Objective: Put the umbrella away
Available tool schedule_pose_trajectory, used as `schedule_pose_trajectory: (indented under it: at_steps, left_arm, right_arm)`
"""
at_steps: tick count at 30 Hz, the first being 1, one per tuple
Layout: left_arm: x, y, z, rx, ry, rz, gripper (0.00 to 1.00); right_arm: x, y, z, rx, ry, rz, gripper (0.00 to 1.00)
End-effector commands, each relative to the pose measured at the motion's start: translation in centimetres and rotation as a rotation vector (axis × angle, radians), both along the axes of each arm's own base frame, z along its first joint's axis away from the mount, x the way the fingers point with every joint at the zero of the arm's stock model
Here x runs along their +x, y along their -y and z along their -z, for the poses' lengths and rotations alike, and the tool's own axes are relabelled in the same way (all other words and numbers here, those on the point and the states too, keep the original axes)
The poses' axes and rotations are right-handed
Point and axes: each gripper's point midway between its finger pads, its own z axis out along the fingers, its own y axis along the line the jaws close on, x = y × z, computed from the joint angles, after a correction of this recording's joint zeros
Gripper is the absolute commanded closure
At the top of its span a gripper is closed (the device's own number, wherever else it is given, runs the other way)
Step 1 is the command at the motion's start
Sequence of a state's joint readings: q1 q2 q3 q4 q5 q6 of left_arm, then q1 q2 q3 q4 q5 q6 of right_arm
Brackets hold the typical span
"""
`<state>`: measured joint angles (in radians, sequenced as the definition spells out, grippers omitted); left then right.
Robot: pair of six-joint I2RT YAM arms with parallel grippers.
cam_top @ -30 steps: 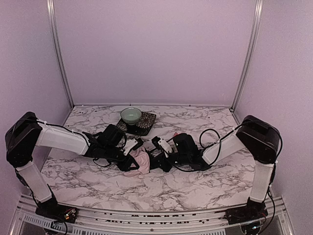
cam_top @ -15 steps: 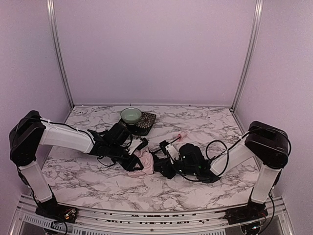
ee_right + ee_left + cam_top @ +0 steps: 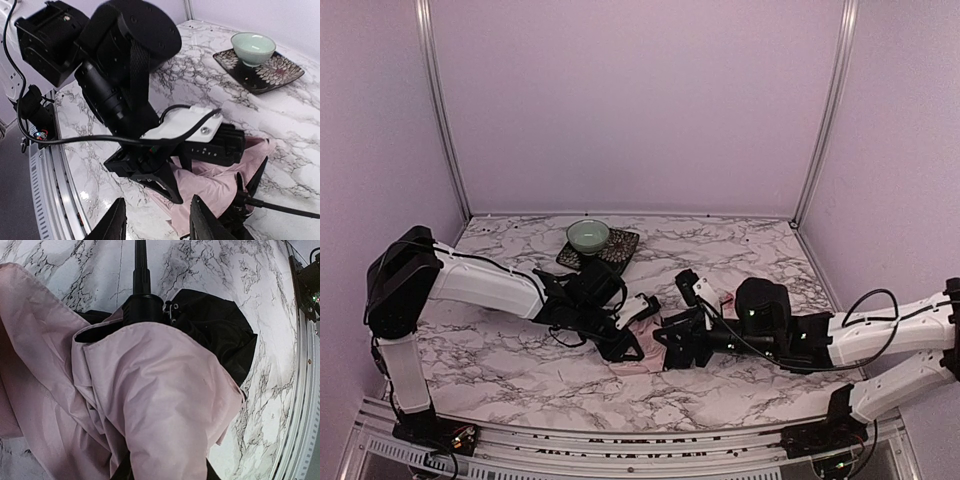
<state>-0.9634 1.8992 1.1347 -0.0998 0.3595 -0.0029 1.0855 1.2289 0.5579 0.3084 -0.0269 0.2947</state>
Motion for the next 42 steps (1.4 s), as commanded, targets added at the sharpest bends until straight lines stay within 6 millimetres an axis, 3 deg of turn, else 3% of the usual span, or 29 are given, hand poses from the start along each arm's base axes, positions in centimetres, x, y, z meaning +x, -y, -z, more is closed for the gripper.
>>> schedule_pose_trajectory:
  at_steps: [1,4,7,10,15,18,22,28,33,37,40,42]
  left_arm:
    - [-2.5,-1.8,2.4,0.1,-0.111,0.032,1.0]
    - [-3.0,-1.7,2.5,0.09,-0.136,0.049,1.0]
    - [-3.7,-1.4,2.6,0.075,-0.174,0.069,1.0]
    - [-4.5,-1.2,2.8,0.061,-0.229,0.087,1.0]
    - [-4.9,-1.3,2.5,0.059,-0.234,0.115,1.0]
    - [-5.4,-1.4,2.2,0.051,-0.245,0.137,1.0]
    - [-6.0,-1.4,2.5,0.055,-0.294,0.145,1.0]
    - [-6.5,-1.2,2.9,0.062,-0.344,0.151,1.0]
    - [-6.7,-1.2,3.0,0.063,-0.356,0.156,1.0]
    - [-7.1,-1.2,3.2,0.062,-0.381,0.167,1.0]
    - [-7.6,-0.9,2.7,0.039,-0.411,0.186,1.0]
    - [-7.8,-0.6,1.9,0.012,-0.426,0.202,1.0]
  right_arm:
    - [-0.2,1.6,-1.6,-0.155,0.093,-0.031,0.58]
    - [-0.6,1.5,-3.6,-0.222,0.228,-0.113,0.57]
    - [-0.5,1.4,-4.1,-0.322,0.388,-0.192,0.55]
    - [-0.8,1.0,-2.6,-0.447,0.523,-0.306,0.47]
    - [-2.3,0.0,2.8,-0.717,0.671,-0.538,0.39]
    - [-3.0,0.0,5.8,-0.833,0.661,-0.656,0.38]
    - [-3.1,0.6,7.6,-0.923,0.645,-0.735,0.35]
    - [-1.4,0.4,9.1,-0.941,0.712,-0.702,0.25]
    - [-0.3,0.7,11.3,-0.991,0.635,-0.709,0.22]
    - [0.2,1.2,13.1,-1.014,0.554,-0.741,0.25]
    - [0.4,1.3,13.9,-1.016,0.476,-0.758,0.38]
    - [-0.1,1.6,14.8,-1.019,0.433,-0.783,0.41]
